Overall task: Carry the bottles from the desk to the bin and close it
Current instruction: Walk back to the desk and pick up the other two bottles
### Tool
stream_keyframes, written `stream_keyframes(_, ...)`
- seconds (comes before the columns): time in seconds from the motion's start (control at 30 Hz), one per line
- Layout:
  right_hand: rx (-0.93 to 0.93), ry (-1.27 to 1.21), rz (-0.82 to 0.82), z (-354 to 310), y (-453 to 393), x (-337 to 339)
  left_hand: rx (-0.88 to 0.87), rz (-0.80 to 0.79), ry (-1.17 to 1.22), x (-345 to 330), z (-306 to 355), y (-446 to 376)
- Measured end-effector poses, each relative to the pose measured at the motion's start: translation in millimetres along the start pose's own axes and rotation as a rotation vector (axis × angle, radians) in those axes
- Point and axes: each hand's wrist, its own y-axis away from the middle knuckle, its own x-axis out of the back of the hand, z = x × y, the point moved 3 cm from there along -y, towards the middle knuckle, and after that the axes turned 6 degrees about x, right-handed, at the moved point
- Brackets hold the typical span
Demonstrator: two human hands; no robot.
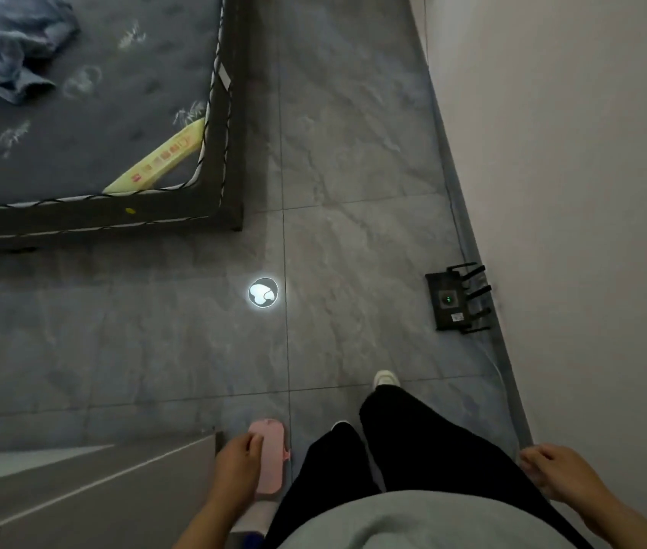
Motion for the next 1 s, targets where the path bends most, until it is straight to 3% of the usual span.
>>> stream_keyframes(0.13,-0.059,-0.004,0.060,-25.9,-26.9,17.1,-0.044,0.016,-0.031,14.2,64.6,-41.4)
stream_keyframes(0.3,-0.017,-0.112,0.052,-110.6,-66.5,46.0,-0.020,0.017,0.015,17.9,124.3,-79.2)
stream_keyframes(0.67,0.122,-0.072,-0.006,-317.3,-158.7,78.1,0.205,0.047,0.131,57.8,196.5,-156.3)
stream_keyframes(0.83,0.058,-0.053,-0.007,-374.5,-193.1,76.0,0.183,0.051,0.136,95.7,270.6,-217.1)
stream_keyframes(1.0,0.028,-0.028,0.029,-411.4,-217.3,84.6,0.051,0.028,0.032,133.9,373.7,-269.9)
